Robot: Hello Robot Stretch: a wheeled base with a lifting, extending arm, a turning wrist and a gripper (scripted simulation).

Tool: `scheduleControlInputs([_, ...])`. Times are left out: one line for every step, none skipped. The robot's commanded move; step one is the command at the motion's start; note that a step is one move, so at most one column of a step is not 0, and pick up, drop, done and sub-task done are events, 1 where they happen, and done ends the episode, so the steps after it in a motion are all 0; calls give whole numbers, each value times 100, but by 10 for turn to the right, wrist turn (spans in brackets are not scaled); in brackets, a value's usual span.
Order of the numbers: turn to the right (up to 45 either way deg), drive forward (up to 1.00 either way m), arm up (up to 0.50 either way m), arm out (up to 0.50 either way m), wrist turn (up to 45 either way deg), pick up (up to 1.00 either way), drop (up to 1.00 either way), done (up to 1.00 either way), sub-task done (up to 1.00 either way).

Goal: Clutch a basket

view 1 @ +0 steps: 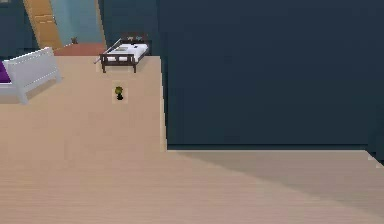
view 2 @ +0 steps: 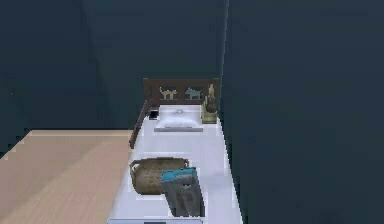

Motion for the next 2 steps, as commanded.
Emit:
scheduleControlInputs([0,0,50,0,0,0,0,0,0])
scheduleControlInputs([0,0,0,46,0,0,0,0,0])
